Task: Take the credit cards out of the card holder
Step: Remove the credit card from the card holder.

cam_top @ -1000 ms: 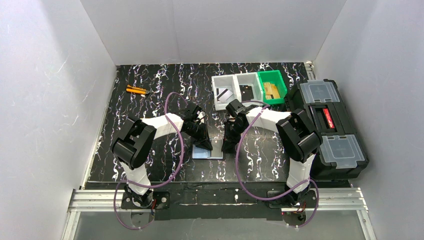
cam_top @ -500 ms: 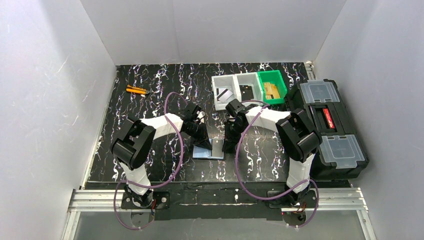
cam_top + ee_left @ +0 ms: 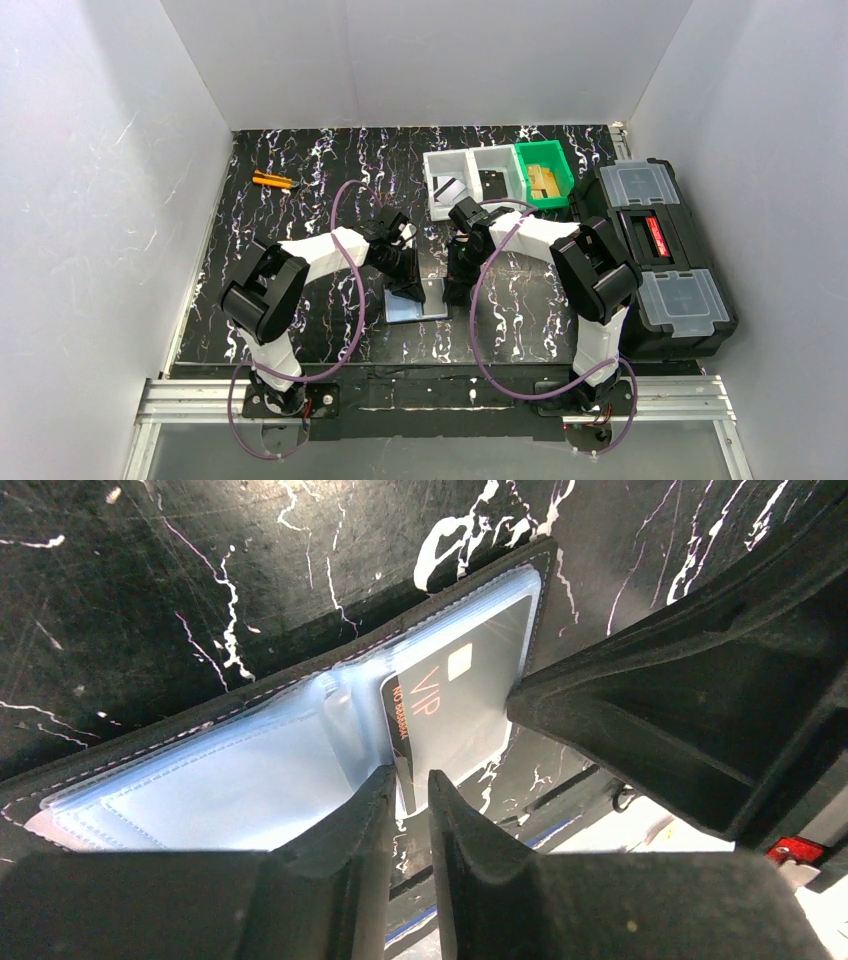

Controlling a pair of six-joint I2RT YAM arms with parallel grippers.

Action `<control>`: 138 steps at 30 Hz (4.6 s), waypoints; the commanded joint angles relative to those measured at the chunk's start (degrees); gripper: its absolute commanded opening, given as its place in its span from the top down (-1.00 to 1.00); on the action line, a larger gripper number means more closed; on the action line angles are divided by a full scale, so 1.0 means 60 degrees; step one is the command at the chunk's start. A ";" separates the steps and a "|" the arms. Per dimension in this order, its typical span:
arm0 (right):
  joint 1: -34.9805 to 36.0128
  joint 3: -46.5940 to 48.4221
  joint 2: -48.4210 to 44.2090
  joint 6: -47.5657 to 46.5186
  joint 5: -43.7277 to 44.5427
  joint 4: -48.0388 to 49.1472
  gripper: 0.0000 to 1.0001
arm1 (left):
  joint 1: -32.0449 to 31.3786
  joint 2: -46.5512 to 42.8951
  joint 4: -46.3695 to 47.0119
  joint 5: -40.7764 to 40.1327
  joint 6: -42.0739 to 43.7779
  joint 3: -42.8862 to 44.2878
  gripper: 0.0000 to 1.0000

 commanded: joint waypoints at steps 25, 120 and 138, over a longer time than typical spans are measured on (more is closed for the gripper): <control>0.0757 0.0805 0.1016 0.0206 0.0388 0.0068 0.97 | 0.0079 0.0362 0.1394 0.0413 -0.0619 -0.0896 0.51; 0.0153 0.0807 0.1252 0.0471 0.0331 -0.0060 0.97 | 0.2125 -0.1907 0.0802 0.0892 -0.0397 -0.2213 1.00; 0.0153 0.0906 0.1126 0.0433 0.0328 0.0016 0.97 | 0.2435 -0.2775 -0.0439 0.0357 0.0079 -0.2095 1.00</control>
